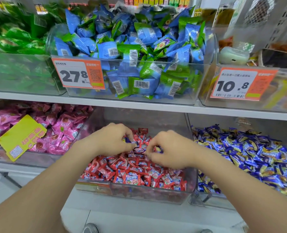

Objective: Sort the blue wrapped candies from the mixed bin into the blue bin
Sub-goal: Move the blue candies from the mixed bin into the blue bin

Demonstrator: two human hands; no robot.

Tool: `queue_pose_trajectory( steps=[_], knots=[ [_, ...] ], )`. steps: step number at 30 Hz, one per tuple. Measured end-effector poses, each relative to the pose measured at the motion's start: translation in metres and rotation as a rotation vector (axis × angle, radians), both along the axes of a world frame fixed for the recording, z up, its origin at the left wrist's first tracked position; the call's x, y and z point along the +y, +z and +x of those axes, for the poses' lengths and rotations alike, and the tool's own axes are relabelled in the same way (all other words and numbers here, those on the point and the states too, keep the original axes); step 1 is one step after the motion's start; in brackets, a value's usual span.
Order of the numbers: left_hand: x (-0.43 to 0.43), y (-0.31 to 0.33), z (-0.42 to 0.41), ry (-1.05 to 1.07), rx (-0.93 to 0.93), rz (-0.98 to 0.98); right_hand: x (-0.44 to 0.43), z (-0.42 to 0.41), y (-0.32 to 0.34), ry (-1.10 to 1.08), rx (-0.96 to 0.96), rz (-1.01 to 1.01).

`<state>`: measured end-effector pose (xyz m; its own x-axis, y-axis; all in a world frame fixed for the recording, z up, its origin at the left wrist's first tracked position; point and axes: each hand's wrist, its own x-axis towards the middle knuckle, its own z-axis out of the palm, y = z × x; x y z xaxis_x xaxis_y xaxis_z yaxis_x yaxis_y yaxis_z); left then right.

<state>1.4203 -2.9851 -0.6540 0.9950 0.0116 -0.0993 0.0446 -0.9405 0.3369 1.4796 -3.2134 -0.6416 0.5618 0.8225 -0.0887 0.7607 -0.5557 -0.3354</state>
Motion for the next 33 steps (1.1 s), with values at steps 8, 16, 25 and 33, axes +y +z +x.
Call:
queue_pose_trajectory(
  steps=[8, 16, 25, 33],
  knots=[
    [-0.086, 0.022, -0.016, -0.099, -0.236, -0.308, -0.098, 0.005, 0.038, -0.466, 0.1, 0.362],
    [-0.203, 0.022, 0.013, -0.259, -0.349, -0.142, -0.187, 0.043, -0.003, -0.521, -0.038, 0.245],
    [-0.277, -0.035, 0.076, -0.197, 0.214, -0.027, -0.208, 0.054, -0.002, -0.636, -0.085, 0.251],
    [-0.263, -0.012, 0.063, -0.243, -0.1, 0.317, -0.187, 0.049, 0.012, -0.7, -0.053, 0.393]
  ],
)
